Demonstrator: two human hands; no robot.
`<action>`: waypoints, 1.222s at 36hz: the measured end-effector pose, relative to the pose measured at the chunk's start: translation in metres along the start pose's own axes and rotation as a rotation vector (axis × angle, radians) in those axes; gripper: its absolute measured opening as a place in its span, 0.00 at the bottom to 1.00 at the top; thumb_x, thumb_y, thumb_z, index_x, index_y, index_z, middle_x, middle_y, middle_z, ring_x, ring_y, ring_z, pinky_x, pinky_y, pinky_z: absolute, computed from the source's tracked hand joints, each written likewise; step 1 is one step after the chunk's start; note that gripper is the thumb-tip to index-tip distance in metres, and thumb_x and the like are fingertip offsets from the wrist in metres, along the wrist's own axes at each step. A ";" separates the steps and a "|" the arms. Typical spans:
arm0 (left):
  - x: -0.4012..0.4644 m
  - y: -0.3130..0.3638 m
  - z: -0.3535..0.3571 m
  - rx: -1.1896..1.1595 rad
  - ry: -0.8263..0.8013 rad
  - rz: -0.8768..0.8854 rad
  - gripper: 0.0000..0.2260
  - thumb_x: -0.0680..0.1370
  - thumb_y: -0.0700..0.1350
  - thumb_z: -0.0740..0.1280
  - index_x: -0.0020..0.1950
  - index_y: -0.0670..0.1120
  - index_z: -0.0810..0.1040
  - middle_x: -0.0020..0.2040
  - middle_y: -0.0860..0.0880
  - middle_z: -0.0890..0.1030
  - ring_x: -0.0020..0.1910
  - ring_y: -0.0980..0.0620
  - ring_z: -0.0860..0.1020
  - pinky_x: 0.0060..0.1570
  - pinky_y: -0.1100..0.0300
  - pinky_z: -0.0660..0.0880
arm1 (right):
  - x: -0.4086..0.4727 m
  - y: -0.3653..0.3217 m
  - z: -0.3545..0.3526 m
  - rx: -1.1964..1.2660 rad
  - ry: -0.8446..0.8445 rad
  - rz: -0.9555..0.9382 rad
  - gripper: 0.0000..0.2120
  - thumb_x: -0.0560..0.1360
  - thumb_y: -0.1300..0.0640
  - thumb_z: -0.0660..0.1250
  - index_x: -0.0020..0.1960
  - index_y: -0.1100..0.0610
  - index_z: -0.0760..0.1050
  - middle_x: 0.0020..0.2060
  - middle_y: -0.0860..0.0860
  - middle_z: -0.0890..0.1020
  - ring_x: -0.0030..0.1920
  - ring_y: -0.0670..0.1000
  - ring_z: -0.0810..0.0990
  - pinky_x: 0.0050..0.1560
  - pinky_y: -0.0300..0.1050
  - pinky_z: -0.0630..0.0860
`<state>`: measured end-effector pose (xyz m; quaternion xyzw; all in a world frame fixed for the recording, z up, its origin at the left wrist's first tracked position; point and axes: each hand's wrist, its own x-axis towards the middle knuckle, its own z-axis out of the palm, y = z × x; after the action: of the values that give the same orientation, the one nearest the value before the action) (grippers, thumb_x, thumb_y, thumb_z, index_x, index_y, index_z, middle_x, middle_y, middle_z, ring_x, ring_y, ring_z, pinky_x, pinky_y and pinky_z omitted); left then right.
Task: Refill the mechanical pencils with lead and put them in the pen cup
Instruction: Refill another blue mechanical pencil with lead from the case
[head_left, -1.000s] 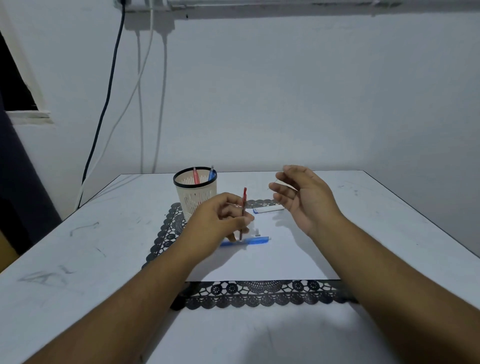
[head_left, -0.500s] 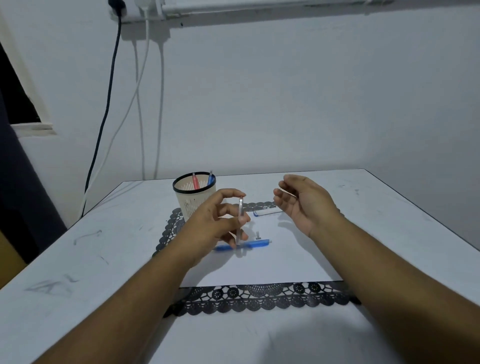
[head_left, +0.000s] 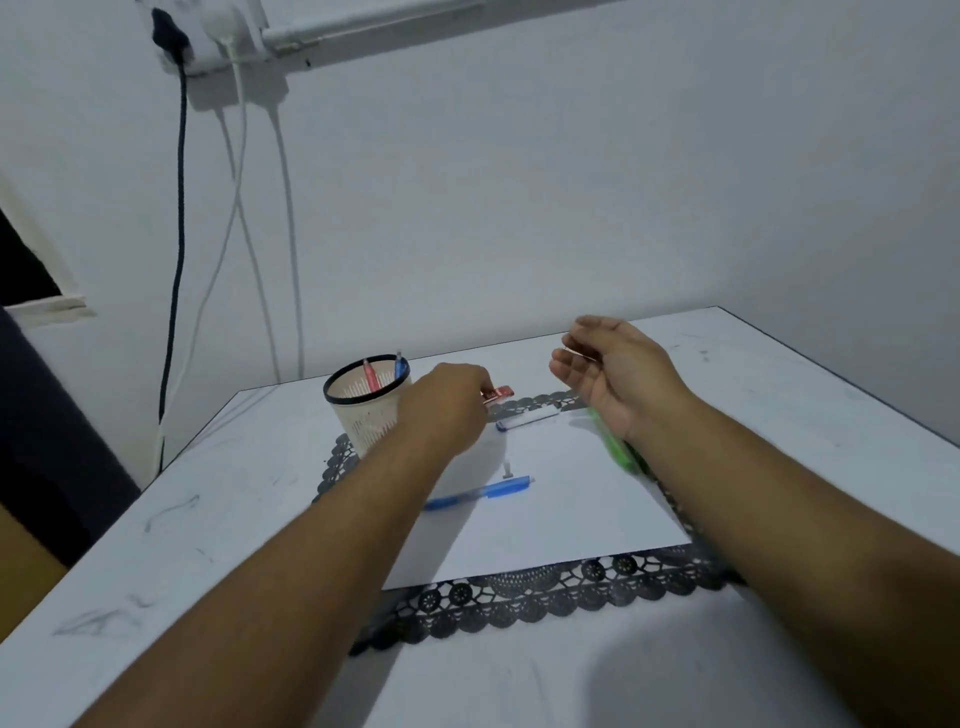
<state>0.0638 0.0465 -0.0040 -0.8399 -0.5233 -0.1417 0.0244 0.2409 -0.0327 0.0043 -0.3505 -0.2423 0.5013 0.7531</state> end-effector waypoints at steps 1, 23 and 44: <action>0.006 0.001 0.004 -0.034 -0.032 0.000 0.09 0.81 0.46 0.66 0.57 0.59 0.81 0.54 0.55 0.80 0.51 0.51 0.78 0.45 0.55 0.78 | 0.000 -0.001 -0.001 -0.007 0.004 -0.001 0.05 0.80 0.69 0.67 0.52 0.61 0.76 0.38 0.57 0.81 0.33 0.54 0.82 0.37 0.46 0.83; 0.030 0.008 0.037 0.177 -0.101 0.101 0.14 0.83 0.46 0.62 0.68 0.53 0.76 0.62 0.50 0.77 0.64 0.47 0.73 0.52 0.51 0.74 | 0.007 -0.008 -0.010 -0.045 0.013 0.003 0.04 0.80 0.68 0.68 0.53 0.62 0.77 0.38 0.56 0.81 0.35 0.53 0.81 0.38 0.44 0.83; -0.079 -0.033 0.007 -0.189 -0.197 0.288 0.09 0.77 0.61 0.70 0.53 0.59 0.79 0.46 0.61 0.77 0.45 0.61 0.76 0.45 0.58 0.78 | -0.004 0.019 -0.004 -0.192 -0.044 0.041 0.05 0.79 0.68 0.68 0.52 0.61 0.77 0.40 0.56 0.83 0.34 0.53 0.84 0.39 0.46 0.84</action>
<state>0.0031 -0.0058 -0.0349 -0.9145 -0.3817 -0.1025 -0.0859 0.2308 -0.0327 -0.0131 -0.4149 -0.2986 0.4987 0.7001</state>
